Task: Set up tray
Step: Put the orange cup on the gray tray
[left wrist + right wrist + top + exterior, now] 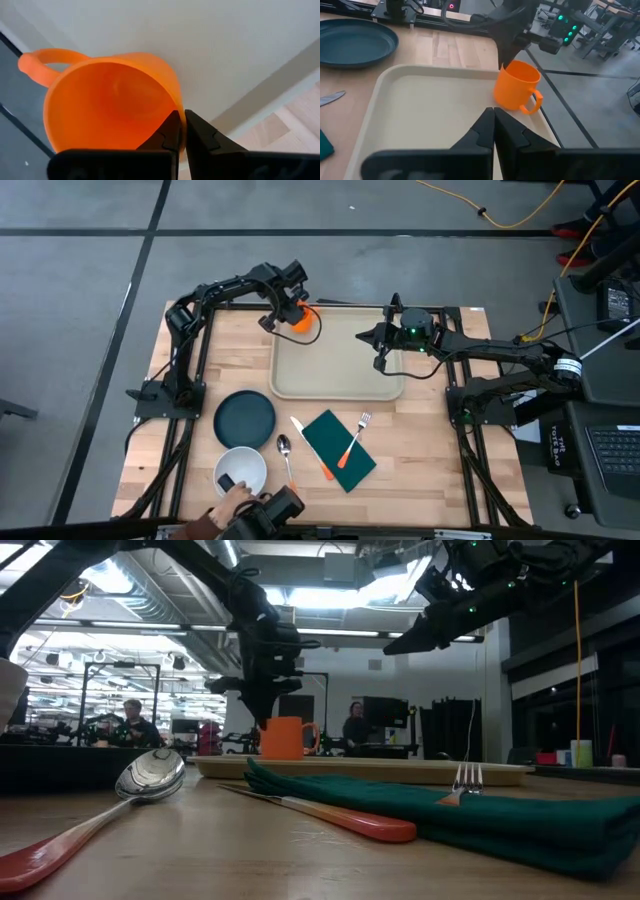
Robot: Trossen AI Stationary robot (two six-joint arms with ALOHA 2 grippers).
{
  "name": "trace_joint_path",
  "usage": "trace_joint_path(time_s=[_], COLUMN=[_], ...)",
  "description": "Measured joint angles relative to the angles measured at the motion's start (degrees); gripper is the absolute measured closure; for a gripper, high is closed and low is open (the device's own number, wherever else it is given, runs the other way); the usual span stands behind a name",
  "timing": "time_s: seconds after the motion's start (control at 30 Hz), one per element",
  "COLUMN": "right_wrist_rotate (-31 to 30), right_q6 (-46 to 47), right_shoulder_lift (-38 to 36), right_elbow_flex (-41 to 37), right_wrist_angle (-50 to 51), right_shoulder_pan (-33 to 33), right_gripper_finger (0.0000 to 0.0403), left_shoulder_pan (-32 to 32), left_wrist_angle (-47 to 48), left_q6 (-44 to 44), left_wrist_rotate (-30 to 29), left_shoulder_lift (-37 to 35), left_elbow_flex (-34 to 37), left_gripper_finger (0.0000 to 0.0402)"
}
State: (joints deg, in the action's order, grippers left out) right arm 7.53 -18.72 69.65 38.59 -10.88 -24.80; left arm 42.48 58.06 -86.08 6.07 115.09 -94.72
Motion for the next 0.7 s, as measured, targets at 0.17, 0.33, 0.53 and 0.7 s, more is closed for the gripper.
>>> trace_joint_path(time_s=[0.17,0.33,0.53,0.7], right_wrist_rotate=[0.0,0.0,0.02,0.02], right_q6=[0.0,0.0,0.0,0.0], right_shoulder_lift=[0.0,0.0,0.0,0.0], right_elbow_flex=[0.0,0.0,0.0,0.0], right_wrist_angle=[0.01,0.01,0.01,0.01], right_shoulder_pan=[0.0,-0.12,-0.15,-0.15], right_gripper_finger=[0.0392,0.0392,0.0392,0.0392], left_shoulder_pan=[-0.03,-0.03,-0.06,-0.11], left_wrist_angle=[-0.15,-0.19,-1.51,-1.64], left_q6=[-0.04,0.17,1.34,1.36], left_wrist_rotate=[-0.94,-0.99,-1.07,-1.07], left_shoulder_lift=[0.0,0.0,0.0,0.0], left_elbow_flex=[0.64,0.66,0.71,0.71], left_gripper_finger=[0.0397,0.0396,0.0382,0.0378])
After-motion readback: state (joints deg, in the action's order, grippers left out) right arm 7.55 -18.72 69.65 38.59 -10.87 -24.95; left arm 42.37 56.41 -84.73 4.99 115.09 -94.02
